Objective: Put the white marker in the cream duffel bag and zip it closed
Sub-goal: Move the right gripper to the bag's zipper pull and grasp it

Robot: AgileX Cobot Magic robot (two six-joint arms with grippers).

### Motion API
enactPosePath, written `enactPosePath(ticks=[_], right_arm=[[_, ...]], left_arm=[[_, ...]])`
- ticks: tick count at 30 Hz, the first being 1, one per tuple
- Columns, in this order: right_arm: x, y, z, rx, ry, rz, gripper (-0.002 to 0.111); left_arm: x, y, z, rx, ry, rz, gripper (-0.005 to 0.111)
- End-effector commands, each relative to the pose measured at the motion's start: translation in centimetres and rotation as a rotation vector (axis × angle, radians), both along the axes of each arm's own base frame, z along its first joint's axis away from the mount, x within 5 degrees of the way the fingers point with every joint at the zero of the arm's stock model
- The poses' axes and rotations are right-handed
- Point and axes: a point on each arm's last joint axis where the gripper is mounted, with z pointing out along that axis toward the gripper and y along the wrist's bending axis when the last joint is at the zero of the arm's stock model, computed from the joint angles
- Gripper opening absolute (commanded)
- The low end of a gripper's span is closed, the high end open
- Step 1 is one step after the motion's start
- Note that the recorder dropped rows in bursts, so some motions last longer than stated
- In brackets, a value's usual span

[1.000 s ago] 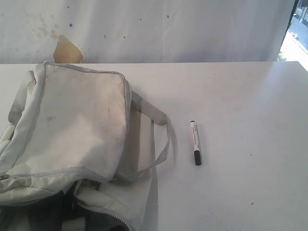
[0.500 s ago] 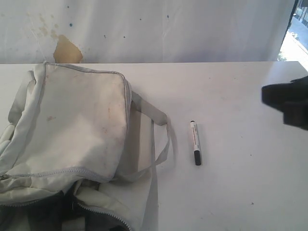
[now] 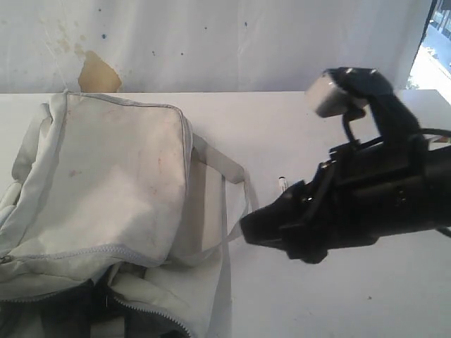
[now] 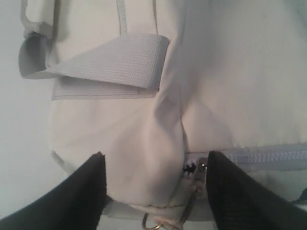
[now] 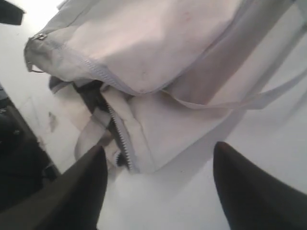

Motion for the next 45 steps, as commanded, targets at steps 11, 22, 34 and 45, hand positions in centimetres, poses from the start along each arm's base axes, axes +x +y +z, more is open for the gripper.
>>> enactPosePath(ticks=[11, 22, 34, 45], right_arm=[[-1.0, 8.7, -1.5, 0.123, 0.079, 0.14, 0.061], [-3.4, 14.8, -3.0, 0.108, 0.01, 0.181, 0.068], [-4.7, 20.8, -5.1, 0.144, 0.095, 0.09, 0.068], [-4.3, 24.6, -6.2, 0.171, 0.211, 0.044, 0.068]], left_arm=[[2.0, -0.2, -1.3, -0.041, 0.063, 0.031, 0.064], [2.4, 1.6, -0.3, -0.049, 0.082, 0.077, 0.051], [2.0, 2.1, -0.3, 0.006, 0.105, 0.029, 0.069], [2.2, 2.5, -0.4, 0.058, 0.09, 0.032, 0.069]])
